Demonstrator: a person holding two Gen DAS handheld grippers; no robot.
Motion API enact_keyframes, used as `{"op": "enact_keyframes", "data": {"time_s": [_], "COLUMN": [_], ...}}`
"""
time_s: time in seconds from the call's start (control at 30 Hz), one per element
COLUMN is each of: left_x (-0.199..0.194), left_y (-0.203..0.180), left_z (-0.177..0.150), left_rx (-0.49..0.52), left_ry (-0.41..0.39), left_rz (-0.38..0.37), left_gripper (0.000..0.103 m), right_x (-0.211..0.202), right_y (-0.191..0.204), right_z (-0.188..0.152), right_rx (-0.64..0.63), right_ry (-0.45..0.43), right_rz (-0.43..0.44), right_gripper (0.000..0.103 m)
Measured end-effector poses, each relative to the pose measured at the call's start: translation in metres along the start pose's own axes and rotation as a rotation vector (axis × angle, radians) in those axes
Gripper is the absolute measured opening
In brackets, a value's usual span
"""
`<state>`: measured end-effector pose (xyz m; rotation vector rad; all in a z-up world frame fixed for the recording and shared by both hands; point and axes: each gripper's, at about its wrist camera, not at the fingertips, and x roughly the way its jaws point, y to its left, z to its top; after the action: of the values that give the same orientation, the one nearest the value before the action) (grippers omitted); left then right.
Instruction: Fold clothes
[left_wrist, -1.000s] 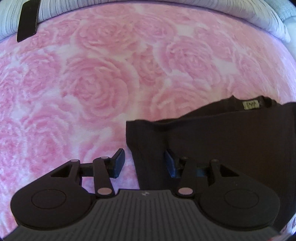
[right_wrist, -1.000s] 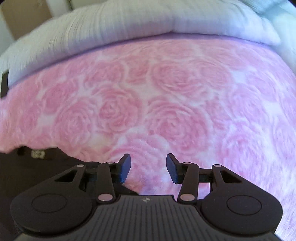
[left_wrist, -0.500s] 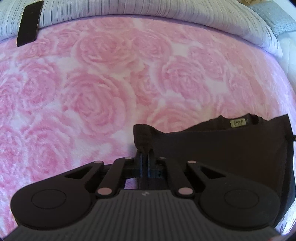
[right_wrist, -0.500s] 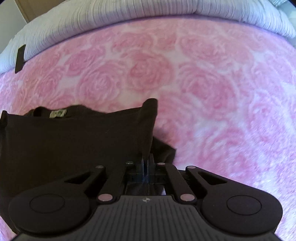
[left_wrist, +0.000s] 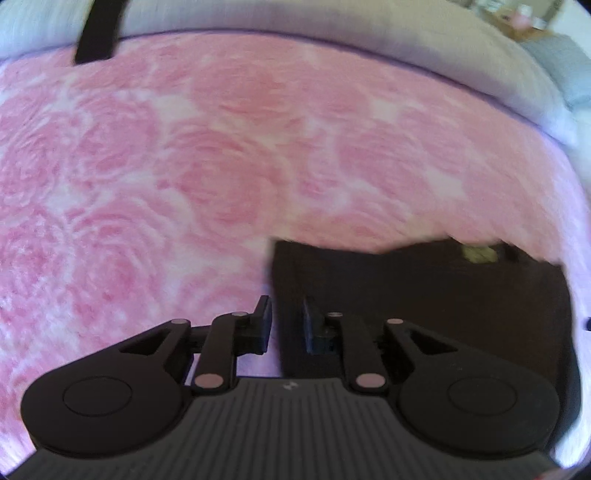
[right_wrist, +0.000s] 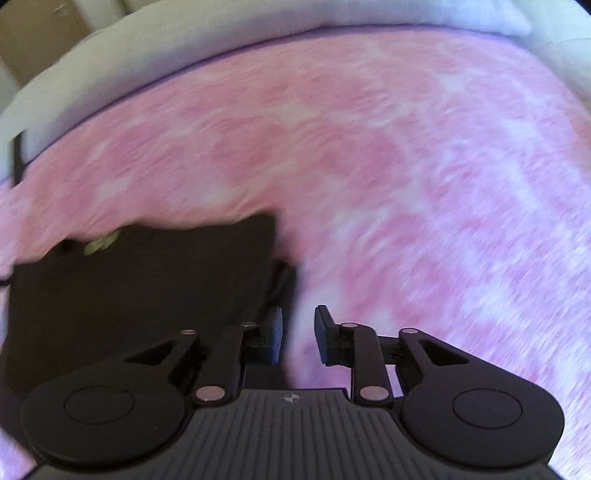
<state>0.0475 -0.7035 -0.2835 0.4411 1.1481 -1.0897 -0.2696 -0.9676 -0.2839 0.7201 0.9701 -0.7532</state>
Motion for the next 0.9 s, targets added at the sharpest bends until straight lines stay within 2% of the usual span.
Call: {"op": "enact_keyframes", "data": {"time_s": [0.1,0.13,0.17,0.23,0.27,0.33,0.4,0.43,0.47,0.53,0.63,0.77,0.8,0.87,0.9], "left_x": [-0.004,0.000,0.005,0.015,0.016,0.011,-0.001,-0.011,-0.021,-0.045,-0.065,-0.055,-0.048,-0.033,-0.033], "left_y": [-0.024,-0.031,-0.037,-0.037,-0.028,-0.012,0.002,0.008,0.011,0.006,-0.021,-0.054,-0.058,-0.056,-0.051], "left_z": [-0.027,-0.038,-0.047,-0.062,-0.063,-0.060,-0.057,-0.057,-0.057,-0.060,-0.081,-0.129,-0.142,-0.166,-0.172], "left_rx": [0.114,0.169,0.234,0.320,0.306,0.242,0.217,0.198,0.186,0.203,0.273,0.416,0.456,0.529,0.540], "left_ry": [0.051,0.077,0.108,0.163,0.160,0.153,0.142,0.120,0.096,0.036,0.003,0.081,0.117,0.188,0.172], "left_rz": [-0.076,-0.079,-0.061,-0.010,-0.005,0.033,0.139,0.145,0.147,0.125,-0.001,-0.155,-0.167,-0.134,-0.145], "left_gripper": [0.014,0.014,0.015,0.014,0.016,0.007,0.006,0.006,0.006,0.006,0.007,0.012,0.012,0.012,0.012], "right_x": [0.007,0.013,0.019,0.027,0.027,0.023,0.014,0.008,0.001,-0.015,-0.025,-0.016,-0.012,-0.005,-0.004], "right_y": [0.021,0.024,0.023,0.014,0.010,0.010,0.019,0.025,0.030,0.039,0.062,0.086,0.085,0.081,0.075], "right_z": [-0.031,-0.040,-0.047,-0.056,-0.057,-0.055,-0.053,-0.054,-0.055,-0.059,-0.077,-0.110,-0.118,-0.135,-0.143], "right_rx": [-0.049,-0.050,-0.036,0.020,0.037,0.025,-0.028,-0.047,-0.052,-0.017,0.028,0.050,0.088,0.174,0.225], "right_ry": [0.071,0.096,0.117,0.132,0.130,0.128,0.125,0.119,0.105,0.062,0.056,0.102,0.115,0.141,0.149], "right_rz": [0.060,0.066,0.061,0.045,0.035,-0.004,-0.068,-0.118,-0.148,-0.115,-0.038,0.004,-0.006,-0.027,-0.042], "right_gripper": [0.025,0.025,0.024,0.017,0.016,0.016,0.017,0.024,0.025,0.025,0.025,0.025,0.025,0.025,0.025]}}
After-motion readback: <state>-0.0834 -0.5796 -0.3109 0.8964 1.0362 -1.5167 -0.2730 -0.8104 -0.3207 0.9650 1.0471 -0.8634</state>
